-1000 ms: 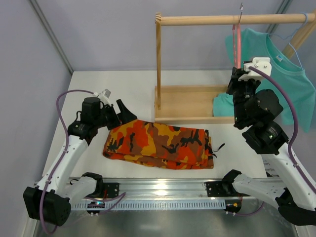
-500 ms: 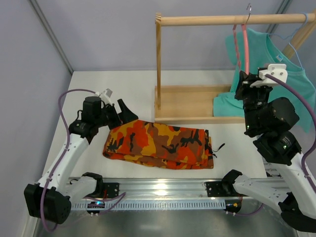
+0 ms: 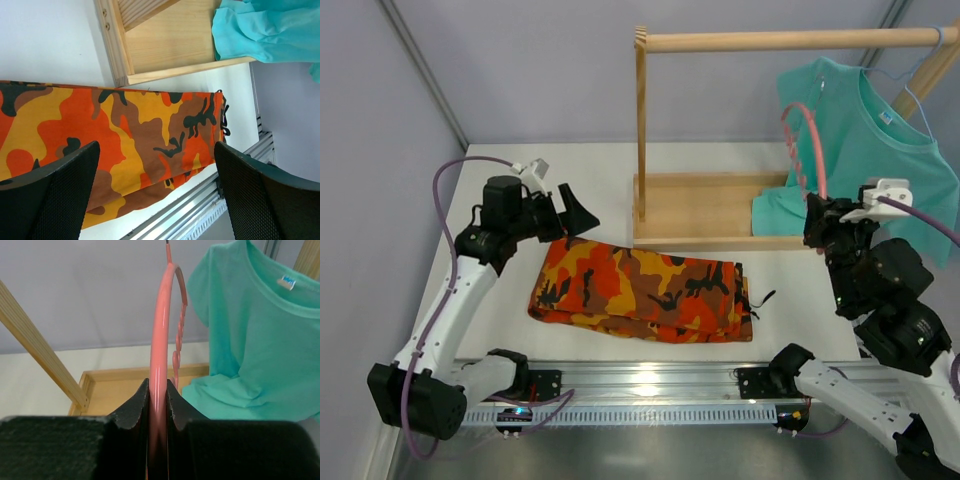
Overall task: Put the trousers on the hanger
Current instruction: Grab a hanger with the right arm, then pass the hanger from the right arm to the left
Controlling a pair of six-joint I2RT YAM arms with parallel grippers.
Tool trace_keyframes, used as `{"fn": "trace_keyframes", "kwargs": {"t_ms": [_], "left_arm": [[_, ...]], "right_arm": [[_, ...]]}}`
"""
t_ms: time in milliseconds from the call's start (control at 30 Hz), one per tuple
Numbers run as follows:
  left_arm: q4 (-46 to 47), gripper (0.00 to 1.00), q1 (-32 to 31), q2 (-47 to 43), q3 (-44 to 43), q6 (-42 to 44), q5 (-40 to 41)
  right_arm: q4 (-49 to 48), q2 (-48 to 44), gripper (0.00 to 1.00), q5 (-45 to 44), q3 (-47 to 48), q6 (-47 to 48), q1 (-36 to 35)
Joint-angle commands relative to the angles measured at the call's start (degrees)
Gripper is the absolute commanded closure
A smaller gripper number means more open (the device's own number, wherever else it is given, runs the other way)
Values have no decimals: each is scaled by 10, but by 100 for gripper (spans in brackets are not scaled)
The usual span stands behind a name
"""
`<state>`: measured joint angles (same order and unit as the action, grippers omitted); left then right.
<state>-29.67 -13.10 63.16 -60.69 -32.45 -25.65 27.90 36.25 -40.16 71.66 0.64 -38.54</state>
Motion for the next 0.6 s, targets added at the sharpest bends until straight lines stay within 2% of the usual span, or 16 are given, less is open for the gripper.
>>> {"fn": "trace_keyframes", "kwargs": {"t_ms": [0, 100, 267, 400, 567], "left_arm": [[-7, 5, -2, -1, -25, 19, -19], [14, 9, -10, -9, -23, 6, -29], [59, 15, -73, -20, -25, -34, -20], [115, 18, -97, -19, -22, -76, -18], [157, 22, -107, -8, -27, -104, -12]], "right_arm": [[42, 1, 96, 40, -41, -61, 0], [39, 4, 96, 90, -83, -96, -1], [13, 15, 96, 156, -140, -133, -17], [-22, 19, 96, 177, -180, -146, -35], [-4, 15, 96, 144, -198, -158, -83]]}}
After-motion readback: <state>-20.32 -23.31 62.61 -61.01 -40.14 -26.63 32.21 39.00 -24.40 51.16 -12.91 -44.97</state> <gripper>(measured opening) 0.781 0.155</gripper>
